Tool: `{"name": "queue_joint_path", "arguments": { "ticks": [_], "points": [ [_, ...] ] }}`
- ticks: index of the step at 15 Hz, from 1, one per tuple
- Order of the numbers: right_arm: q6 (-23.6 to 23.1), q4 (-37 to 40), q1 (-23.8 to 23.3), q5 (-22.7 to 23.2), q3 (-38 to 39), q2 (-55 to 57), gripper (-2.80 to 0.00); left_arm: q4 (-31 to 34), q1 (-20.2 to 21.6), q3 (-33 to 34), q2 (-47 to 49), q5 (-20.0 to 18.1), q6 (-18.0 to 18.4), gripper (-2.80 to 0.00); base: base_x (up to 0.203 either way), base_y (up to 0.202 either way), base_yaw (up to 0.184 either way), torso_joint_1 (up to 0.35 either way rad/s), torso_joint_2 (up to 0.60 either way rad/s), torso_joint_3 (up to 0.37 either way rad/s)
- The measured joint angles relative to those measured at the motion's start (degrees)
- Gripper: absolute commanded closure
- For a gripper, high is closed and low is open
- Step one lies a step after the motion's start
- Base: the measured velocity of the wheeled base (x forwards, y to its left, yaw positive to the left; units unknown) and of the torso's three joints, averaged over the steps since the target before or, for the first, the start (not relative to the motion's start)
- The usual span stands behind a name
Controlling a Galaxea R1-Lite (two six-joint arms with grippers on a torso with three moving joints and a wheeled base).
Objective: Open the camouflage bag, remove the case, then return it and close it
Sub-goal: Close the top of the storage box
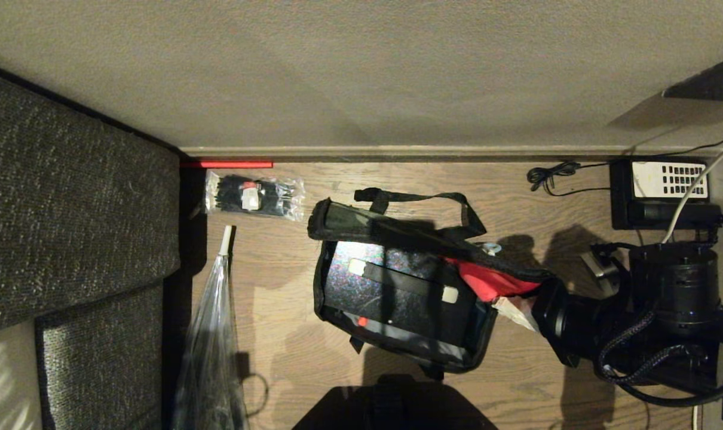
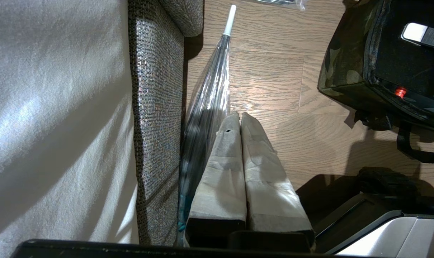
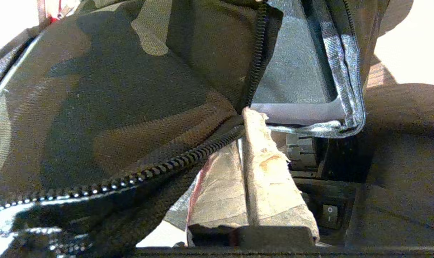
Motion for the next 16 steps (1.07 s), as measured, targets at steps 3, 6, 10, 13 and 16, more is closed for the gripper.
{"name": "queue_joint_path", "arguments": {
  "ticks": [3,6,10,13,16],
  "points": [
    [-0.14,0.13,0.42,-0.09,-0.02,0.14,-0.26,0.00,0.02,0.00,0.00,0.02,-0.02,0.00,0.000,0.000,0.000,0.000,0.00,0.000],
    [-1.74,1.84,1.59,0.10,0.63,0.56,-2.80,0.00,0.02,0.00,0.00,0.00,-0.01,0.00,0.000,0.000,0.000,0.000,0.00,0.000],
    [-1.92,1.41,7.08,0.04,2.90,0.60,-2.80,0.00,-0.01,0.00,0.00,-0.01,0.00,0.00,0.000,0.000,0.000,0.000,0.00,0.000],
    [-1.88,1.33,9.40,-1.11,4.10,0.79,-2.80,0.00,0.00,0.00,0.00,-0.01,-0.02,0.00,0.000,0.000,0.000,0.000,0.00,0.000],
    [-1.90,1.77,9.79,-2.41,3.76,0.95,-2.80,0.00,0.00,0.00,0.00,0.00,0.00,0.00,0.000,0.000,0.000,0.000,0.00,0.000]
  ]
}}
